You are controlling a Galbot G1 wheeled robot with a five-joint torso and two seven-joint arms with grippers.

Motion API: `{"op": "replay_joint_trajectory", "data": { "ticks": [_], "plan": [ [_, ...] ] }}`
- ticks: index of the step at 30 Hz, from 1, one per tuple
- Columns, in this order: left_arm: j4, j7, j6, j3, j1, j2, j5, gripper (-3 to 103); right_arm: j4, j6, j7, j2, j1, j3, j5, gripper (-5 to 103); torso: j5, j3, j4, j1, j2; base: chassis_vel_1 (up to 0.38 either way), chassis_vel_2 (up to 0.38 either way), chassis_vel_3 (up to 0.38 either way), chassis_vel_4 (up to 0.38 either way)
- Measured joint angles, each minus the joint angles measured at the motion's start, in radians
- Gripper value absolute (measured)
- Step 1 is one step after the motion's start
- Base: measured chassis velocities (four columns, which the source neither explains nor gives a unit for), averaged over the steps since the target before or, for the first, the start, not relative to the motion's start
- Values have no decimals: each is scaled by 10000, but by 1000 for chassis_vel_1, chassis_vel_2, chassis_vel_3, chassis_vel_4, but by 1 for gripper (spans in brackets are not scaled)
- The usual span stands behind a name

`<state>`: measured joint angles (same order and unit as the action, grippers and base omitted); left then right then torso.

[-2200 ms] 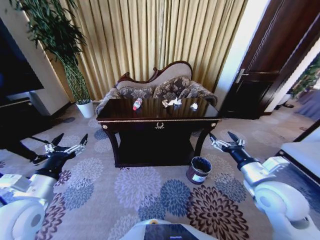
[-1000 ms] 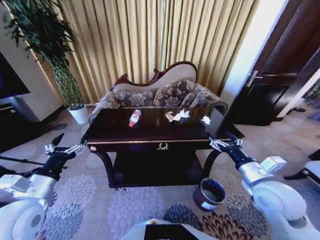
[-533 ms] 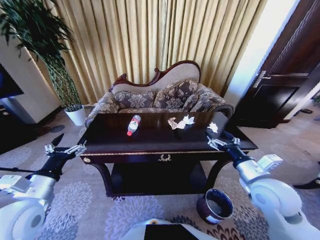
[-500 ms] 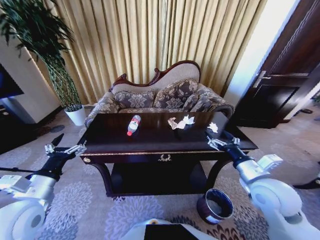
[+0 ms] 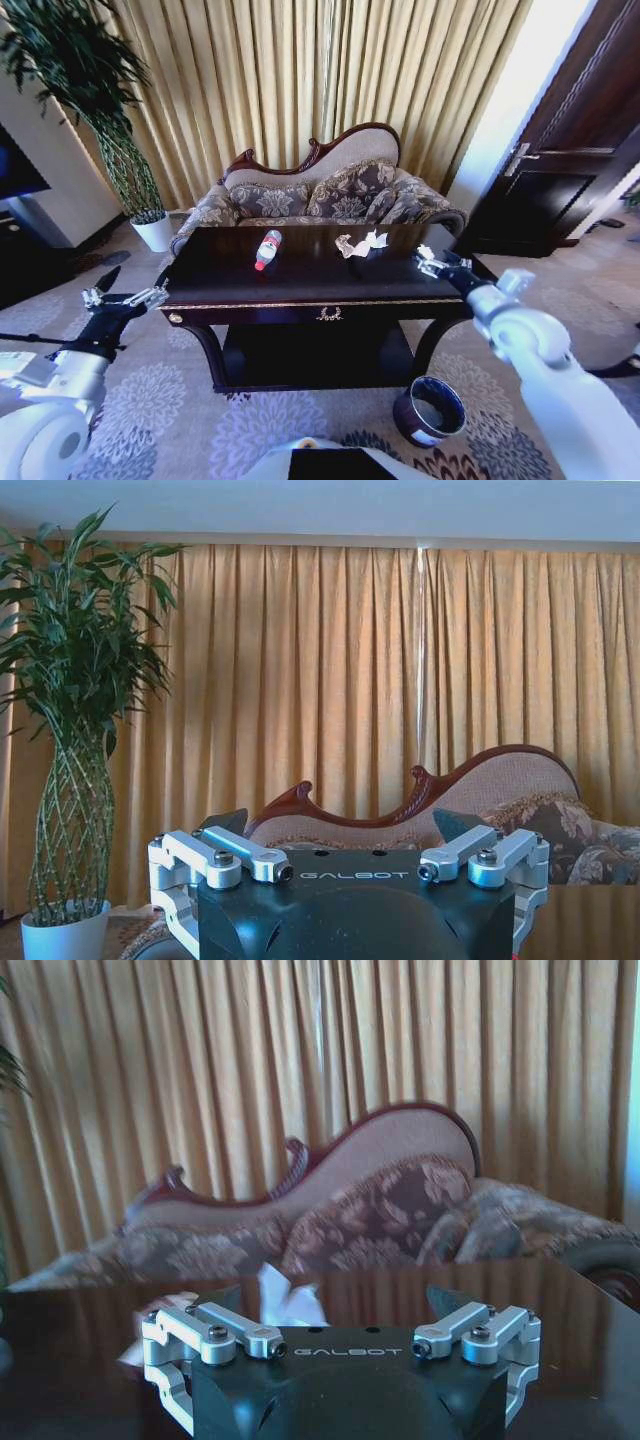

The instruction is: Move to the front of the table and place the trash on the table into the trash bin.

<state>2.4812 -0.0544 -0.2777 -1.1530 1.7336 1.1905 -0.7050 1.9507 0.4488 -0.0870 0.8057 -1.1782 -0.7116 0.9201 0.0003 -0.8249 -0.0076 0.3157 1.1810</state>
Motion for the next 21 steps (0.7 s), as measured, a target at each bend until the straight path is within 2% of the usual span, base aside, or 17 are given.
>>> {"op": "replay_joint_trajectory", "data": {
  "ticks": [3,4,6,8,11,15,21],
  "plan": [
    [-13,40,-16,-2,39,-11,-1,100,-1198,50,-20,-295,1277,862,-213,100,-2,1,0,-2,1,0,0,0,0],
    [-13,40,-16,-2,39,-11,-1,100,-1198,50,-20,-295,1277,862,-213,100,-2,1,0,-2,1,0,0,0,0],
    [-71,47,-22,-51,72,-33,0,100,-2122,51,-25,-493,2274,1651,-472,100,-3,0,3,0,0,0,0,0,0],
    [-85,47,-22,-53,71,-41,0,100,-2320,50,-24,-535,2466,1841,-511,100,-3,0,3,-1,0,0,0,0,0],
    [-180,47,-30,-28,17,-65,0,100,-3420,60,-24,-737,3479,2923,-724,100,-5,0,3,0,0,0,0,0,0],
    [-206,46,-37,-20,7,-73,-2,100,-4149,259,-44,-748,4094,3561,-813,100,-4,0,1,-1,0,0,0,0,0],
    [-229,27,-38,-27,17,-75,-7,100,-4528,521,-227,-542,4347,3884,-954,100,-2,0,1,0,0,0,0,0,0]
  ]
}}
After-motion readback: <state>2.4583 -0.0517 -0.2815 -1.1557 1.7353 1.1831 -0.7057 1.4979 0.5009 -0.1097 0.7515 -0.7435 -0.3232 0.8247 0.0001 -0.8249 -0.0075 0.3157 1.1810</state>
